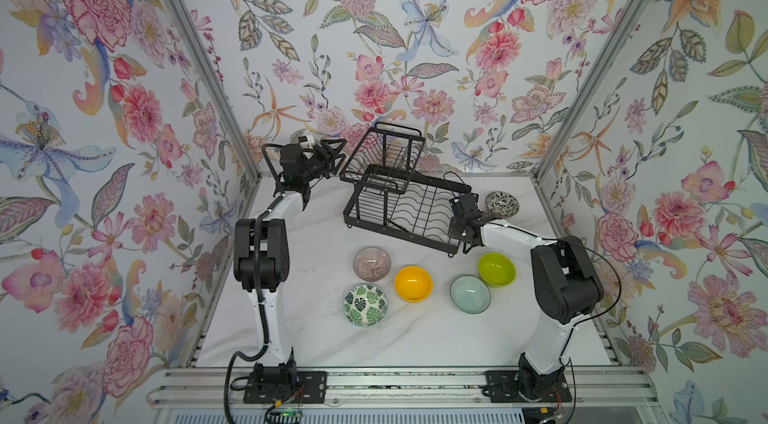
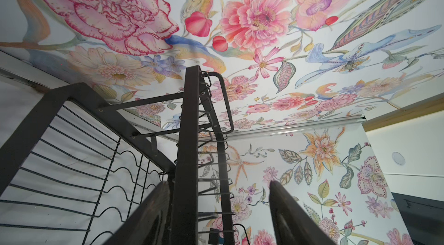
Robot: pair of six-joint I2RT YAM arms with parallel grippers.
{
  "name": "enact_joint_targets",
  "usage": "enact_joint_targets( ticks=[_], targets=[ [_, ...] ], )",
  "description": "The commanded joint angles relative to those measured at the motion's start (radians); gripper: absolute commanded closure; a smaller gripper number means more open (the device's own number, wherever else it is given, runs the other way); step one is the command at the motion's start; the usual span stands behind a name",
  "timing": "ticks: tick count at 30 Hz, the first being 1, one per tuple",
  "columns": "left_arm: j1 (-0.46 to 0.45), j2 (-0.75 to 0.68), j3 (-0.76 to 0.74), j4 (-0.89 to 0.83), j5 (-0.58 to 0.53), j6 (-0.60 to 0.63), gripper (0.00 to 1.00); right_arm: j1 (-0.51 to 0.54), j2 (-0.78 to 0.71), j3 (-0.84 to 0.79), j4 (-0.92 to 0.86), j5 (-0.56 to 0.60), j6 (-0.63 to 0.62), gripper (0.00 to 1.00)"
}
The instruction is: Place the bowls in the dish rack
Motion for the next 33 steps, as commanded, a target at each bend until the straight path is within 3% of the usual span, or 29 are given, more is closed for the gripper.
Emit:
enact_joint_targets(
  ticks=[1, 18, 28, 33],
  targets=[
    [0.002, 0.027, 0.023, -0.060, 0.023, 0.047, 0.31, 0.015, -0.029, -0.015, -0.027, -0.066, -0.055, 1.00],
    [-0.053, 0.029, 0.051, 0.001, 0.079, 0.033, 0.37, 0.013, -0.012, 0.005, -0.036, -0.067, -0.057, 1.00],
    [-0.066, 0.023, 0.058, 0.130, 0.110, -0.047, 0.50, 0.012, -0.010, 0.011, -0.037, -0.067, -0.064, 1.00],
    [-0.079, 0.001, 0.059, 0.136, 0.107, -0.045, 0.51, 0.012, -0.009, 0.016, -0.039, -0.067, -0.064, 1.00]
  ],
)
